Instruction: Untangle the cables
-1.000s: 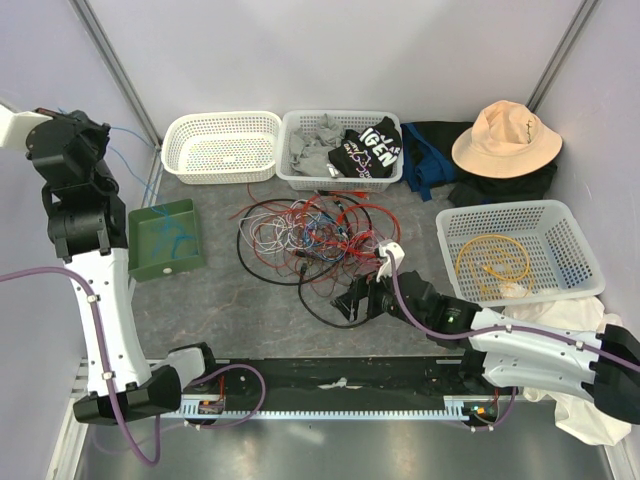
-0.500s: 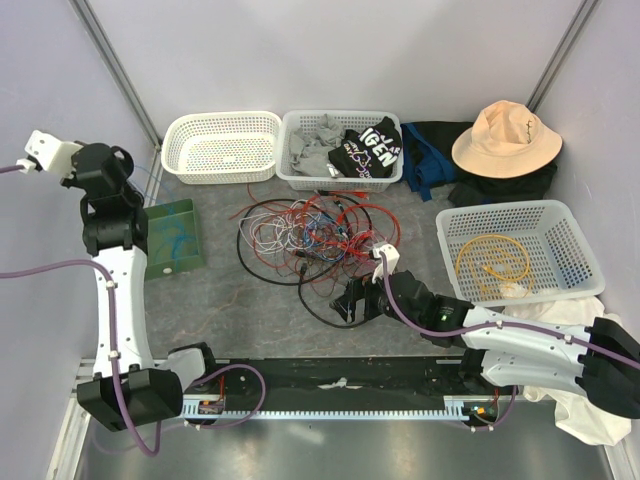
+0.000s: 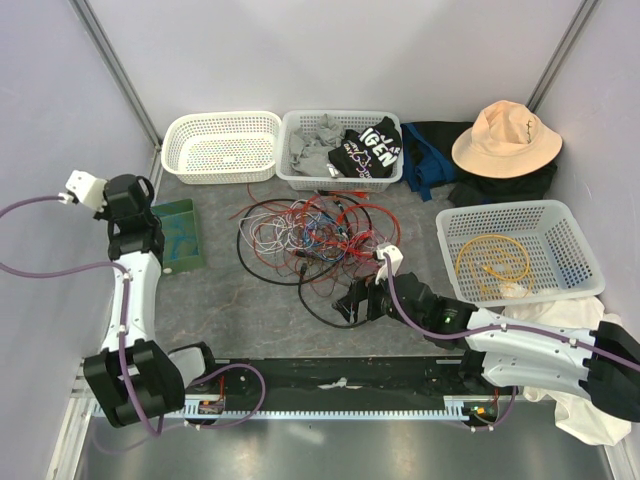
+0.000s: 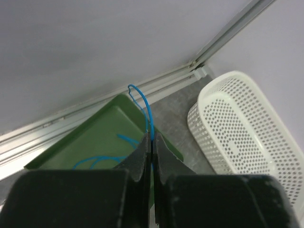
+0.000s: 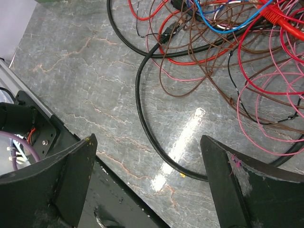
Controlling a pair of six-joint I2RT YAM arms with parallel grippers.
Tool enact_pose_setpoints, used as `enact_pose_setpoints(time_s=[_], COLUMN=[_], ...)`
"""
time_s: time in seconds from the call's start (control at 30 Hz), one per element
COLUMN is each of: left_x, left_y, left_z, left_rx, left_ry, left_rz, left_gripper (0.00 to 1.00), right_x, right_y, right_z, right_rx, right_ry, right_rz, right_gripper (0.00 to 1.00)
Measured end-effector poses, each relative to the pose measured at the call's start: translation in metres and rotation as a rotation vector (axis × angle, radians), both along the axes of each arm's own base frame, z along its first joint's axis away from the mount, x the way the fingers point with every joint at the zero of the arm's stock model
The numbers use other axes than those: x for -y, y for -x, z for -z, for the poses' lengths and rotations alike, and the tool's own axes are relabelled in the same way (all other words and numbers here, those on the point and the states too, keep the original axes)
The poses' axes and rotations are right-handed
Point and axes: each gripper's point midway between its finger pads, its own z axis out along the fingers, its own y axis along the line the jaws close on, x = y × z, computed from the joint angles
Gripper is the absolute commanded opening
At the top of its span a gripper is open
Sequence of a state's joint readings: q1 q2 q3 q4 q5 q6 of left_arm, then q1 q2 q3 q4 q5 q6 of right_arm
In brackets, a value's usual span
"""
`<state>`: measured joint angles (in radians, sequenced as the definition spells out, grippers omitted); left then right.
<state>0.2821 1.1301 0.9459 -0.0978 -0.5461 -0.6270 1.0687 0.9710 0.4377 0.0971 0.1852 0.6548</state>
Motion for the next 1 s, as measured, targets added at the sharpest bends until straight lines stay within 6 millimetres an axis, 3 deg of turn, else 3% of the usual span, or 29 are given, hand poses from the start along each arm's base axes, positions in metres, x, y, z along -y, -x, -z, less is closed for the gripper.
enact_pose_setpoints(time_s=[0.17, 0.33, 0.37, 0.4, 0.47, 0.57, 0.63, 0.67, 0.77, 0.8, 1.0], left_x=[0.008, 0.011, 0.011, 0.012, 0.011, 0.012, 0.013, 0.014, 0.019, 0.022, 0.038], left_y=[0.012, 0.015, 0.016, 0.017, 0.02, 0.022, 0.017, 0.013, 0.001, -0.002, -0.001], left_z=[0.066, 0.113, 0.122, 0.129, 0.142, 0.144, 0.138, 0.133, 0.116, 0.112, 0.092], left_rx=[-0.114, -0.225, -0.245, -0.26, -0.286, -0.291, -0.279, -0.265, -0.22, -0.209, -0.158], left_ry=[0.074, 0.151, 0.173, 0.191, 0.233, 0.262, 0.273, 0.276, 0.292, 0.3, 0.335], left_rz=[0.012, -0.002, -0.004, -0.006, -0.013, -0.009, 0.007, 0.019, 0.062, 0.077, 0.147], left_gripper=[0.02, 0.02, 0.04, 0.15, 0.18, 0.18, 0.34, 0.45, 0.95, 1.0, 1.0], right_x=[0.001, 0.003, 0.004, 0.005, 0.007, 0.009, 0.01, 0.01, 0.01, 0.01, 0.01], right_y=[0.001, 0.002, 0.002, 0.002, 0.003, 0.002, 0.002, 0.002, 0.002, 0.002, 0.002], right_z=[0.001, -0.003, -0.004, -0.004, -0.006, -0.008, -0.008, -0.008, -0.007, -0.007, -0.003], right_rx=[0.0, 0.008, 0.009, 0.01, 0.015, 0.022, 0.024, 0.023, 0.021, 0.02, 0.015], right_ry=[0.0, -0.017, -0.021, -0.024, -0.031, -0.037, -0.039, -0.039, -0.036, -0.035, -0.025], right_rz=[0.0, 0.001, 0.002, 0.004, 0.008, 0.016, 0.019, 0.02, 0.02, 0.02, 0.02], right_gripper=[0.98, 0.98, 0.98, 0.98, 0.98, 0.98, 0.98, 0.98, 0.98, 0.98, 0.98])
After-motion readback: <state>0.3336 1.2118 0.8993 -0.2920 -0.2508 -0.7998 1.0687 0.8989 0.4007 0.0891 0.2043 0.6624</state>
